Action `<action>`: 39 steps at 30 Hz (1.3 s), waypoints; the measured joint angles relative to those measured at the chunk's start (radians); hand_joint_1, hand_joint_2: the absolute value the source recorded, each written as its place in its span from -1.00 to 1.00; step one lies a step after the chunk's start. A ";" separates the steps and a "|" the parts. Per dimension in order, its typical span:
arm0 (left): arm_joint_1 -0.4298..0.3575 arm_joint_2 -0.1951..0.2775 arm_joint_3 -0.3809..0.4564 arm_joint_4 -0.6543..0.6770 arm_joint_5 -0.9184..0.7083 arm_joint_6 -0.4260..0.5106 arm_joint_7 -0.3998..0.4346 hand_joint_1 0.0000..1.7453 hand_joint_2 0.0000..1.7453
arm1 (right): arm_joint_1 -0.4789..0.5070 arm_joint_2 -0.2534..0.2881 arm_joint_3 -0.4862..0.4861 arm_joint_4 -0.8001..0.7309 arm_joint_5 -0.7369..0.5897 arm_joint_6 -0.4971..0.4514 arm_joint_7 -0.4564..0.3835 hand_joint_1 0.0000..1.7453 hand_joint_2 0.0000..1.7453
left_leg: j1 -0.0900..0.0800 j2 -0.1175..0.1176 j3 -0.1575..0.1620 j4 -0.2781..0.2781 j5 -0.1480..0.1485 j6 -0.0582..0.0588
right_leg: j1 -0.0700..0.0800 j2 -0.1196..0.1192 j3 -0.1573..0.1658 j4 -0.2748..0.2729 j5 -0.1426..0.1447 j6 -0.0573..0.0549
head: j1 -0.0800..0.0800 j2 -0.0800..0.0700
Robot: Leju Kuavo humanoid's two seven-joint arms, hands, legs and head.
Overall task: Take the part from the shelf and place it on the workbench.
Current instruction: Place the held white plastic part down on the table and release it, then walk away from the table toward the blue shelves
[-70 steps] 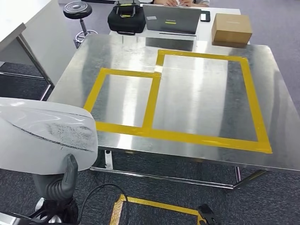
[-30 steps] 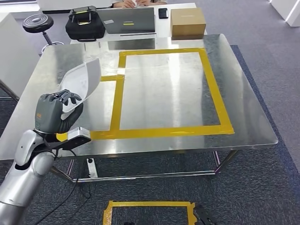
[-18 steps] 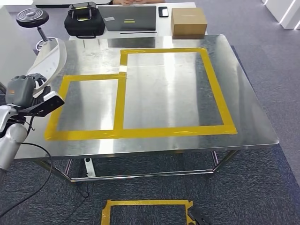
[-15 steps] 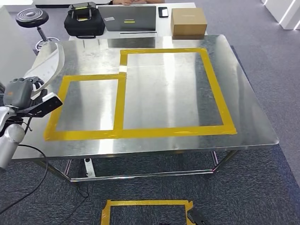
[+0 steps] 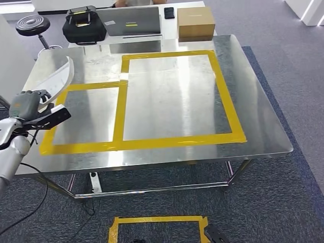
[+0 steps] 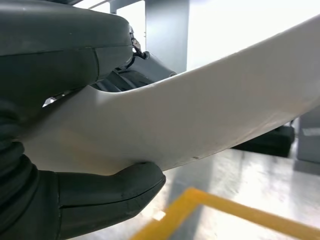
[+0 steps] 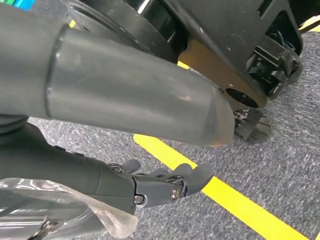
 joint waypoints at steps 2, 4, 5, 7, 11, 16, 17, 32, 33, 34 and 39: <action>-0.001 -0.029 -0.011 0.006 0.001 0.004 0.002 1.00 1.00 | -0.003 0.002 0.005 0.000 0.001 0.001 -0.002 -1.00 -1.00 | 0.001 0.000 0.045 -0.101 0.068 0.004 | 0.000 0.001 0.002 0.000 -0.001 0.002 | 0.000 0.000; -0.005 -0.055 -0.020 0.007 0.003 0.006 0.005 1.00 1.00 | -0.007 0.004 0.010 0.000 0.001 0.001 -0.003 -1.00 -1.00 | -0.001 -0.002 0.100 -0.217 0.110 0.010 | 0.003 0.004 0.000 0.002 -0.001 0.008 | 0.001 0.000; -0.006 -0.065 -0.024 0.008 0.002 0.007 0.008 1.00 1.00 | -0.008 0.005 0.012 0.000 0.001 0.002 -0.003 -1.00 -1.00 | -0.003 -0.003 0.113 -0.247 0.114 0.013 | 0.004 0.006 -0.003 0.002 0.000 0.014 | 0.001 0.000; -0.008 -0.081 -0.032 0.010 -0.005 0.005 0.011 1.00 1.00 | -0.008 0.006 0.014 0.000 0.001 0.003 -0.004 -1.00 -1.00 | -0.006 -0.003 0.115 -0.261 0.108 0.021 | 0.004 0.008 -0.006 -0.001 0.004 0.025 | 0.002 0.000; -0.017 -0.113 -0.054 0.017 -0.029 0.001 0.028 1.00 1.00 | -0.009 0.006 0.018 0.000 -0.001 0.004 -0.003 -1.00 -1.00 | 0.001 -0.001 0.121 -0.273 0.117 0.045 | 0.002 0.004 -0.052 0.084 -0.052 0.044 | 0.005 0.000; -0.017 -0.156 -0.069 0.053 -0.016 0.006 0.047 1.00 1.00 | -0.005 0.006 0.019 0.000 -0.011 -0.002 0.000 -1.00 -1.00 | 0.000 -0.001 0.121 -0.271 0.117 0.050 | 0.001 0.002 -0.135 0.246 -0.088 0.050 | 0.008 0.000; -0.017 -0.160 -0.070 0.059 -0.015 0.008 0.048 1.00 1.00 | -0.003 0.006 0.019 0.000 -0.011 -0.005 0.001 -1.00 -1.00 | 0.000 -0.001 0.121 -0.271 0.116 0.049 | 0.001 0.001 -0.106 0.185 -0.052 0.049 | 0.008 0.000; -0.005 -0.165 -0.081 0.108 -0.004 -0.003 0.051 -1.00 -1.00 | 0.010 0.009 0.019 0.000 -0.021 -0.011 -0.003 -1.00 -1.00 | -0.002 -0.002 0.021 -0.056 0.044 0.008 | 0.000 0.000 0.002 -0.008 0.007 0.005 | 0.000 0.000; -0.005 -0.164 -0.082 0.108 -0.001 -0.003 0.052 -1.00 -1.00 | 0.010 0.010 0.019 0.000 -0.022 -0.009 -0.005 -1.00 -1.00 | -0.003 -0.002 0.053 -0.125 0.079 0.013 | 0.000 0.001 0.003 -0.007 0.006 0.006 | 0.001 0.000; -0.007 -0.164 -0.083 0.108 0.006 -0.004 0.052 -1.00 -1.00 | 0.009 0.011 0.019 0.000 -0.023 -0.008 -0.008 -1.00 -1.00 | -0.005 -0.002 0.084 -0.190 0.103 0.017 | 0.002 0.002 0.003 -0.006 0.005 0.008 | 0.001 0.000; -0.004 -0.162 -0.074 0.107 0.058 -0.002 0.028 -1.00 -1.00 | 0.008 0.012 0.020 0.000 -0.028 -0.008 -0.013 -1.00 -1.00 | -0.010 -0.003 0.122 -0.273 0.116 0.038 | 0.004 0.001 -0.005 -0.004 0.001 0.032 | 0.002 0.000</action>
